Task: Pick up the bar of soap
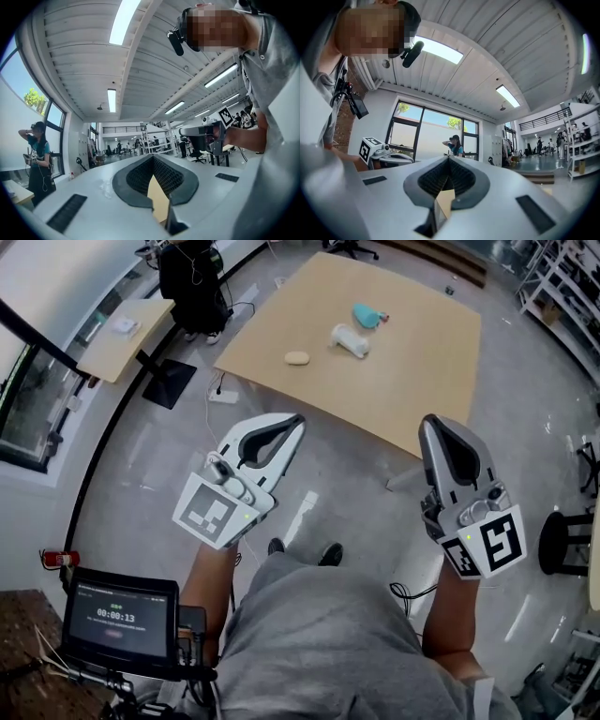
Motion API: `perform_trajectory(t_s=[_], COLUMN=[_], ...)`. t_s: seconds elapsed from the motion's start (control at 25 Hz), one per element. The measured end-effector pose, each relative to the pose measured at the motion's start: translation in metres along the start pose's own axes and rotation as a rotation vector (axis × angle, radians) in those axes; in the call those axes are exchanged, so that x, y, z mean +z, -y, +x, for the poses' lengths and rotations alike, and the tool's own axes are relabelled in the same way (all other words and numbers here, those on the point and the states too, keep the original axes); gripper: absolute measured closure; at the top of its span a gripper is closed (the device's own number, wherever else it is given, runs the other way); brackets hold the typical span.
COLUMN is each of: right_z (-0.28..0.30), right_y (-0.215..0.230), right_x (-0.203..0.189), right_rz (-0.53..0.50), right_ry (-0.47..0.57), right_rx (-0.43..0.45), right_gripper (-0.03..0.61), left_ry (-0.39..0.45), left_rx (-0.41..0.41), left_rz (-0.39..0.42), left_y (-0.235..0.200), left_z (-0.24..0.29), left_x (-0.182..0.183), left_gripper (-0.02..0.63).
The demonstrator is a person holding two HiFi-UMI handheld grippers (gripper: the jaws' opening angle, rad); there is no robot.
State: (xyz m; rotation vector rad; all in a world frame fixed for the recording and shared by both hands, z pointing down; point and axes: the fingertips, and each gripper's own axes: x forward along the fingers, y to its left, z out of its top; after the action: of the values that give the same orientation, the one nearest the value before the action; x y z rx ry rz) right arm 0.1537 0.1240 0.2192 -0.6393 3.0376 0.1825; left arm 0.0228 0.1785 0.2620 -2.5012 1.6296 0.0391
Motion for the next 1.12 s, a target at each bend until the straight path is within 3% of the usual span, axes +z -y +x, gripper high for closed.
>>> perform_trajectory(t_s=[0.96,1.12], right_z=[-0.011,-0.001], right_y=[0.013,-0.023], right_x=[-0.026,-0.024], right_rz=[-0.026,-0.033], right_ry=[-0.112,-0.117], right_rx=[-0.047,-0.061], right_gripper=[0.572,0.572], left_ry=[0.008,0.021], left_rx=[-0.025,-0.041], left_rz=[-0.007,-0.006], left_y=[0.024,0.011], left_z=[0.015,-0.02], left_x=[0.004,0.004], left_gripper=[0.609,0.609])
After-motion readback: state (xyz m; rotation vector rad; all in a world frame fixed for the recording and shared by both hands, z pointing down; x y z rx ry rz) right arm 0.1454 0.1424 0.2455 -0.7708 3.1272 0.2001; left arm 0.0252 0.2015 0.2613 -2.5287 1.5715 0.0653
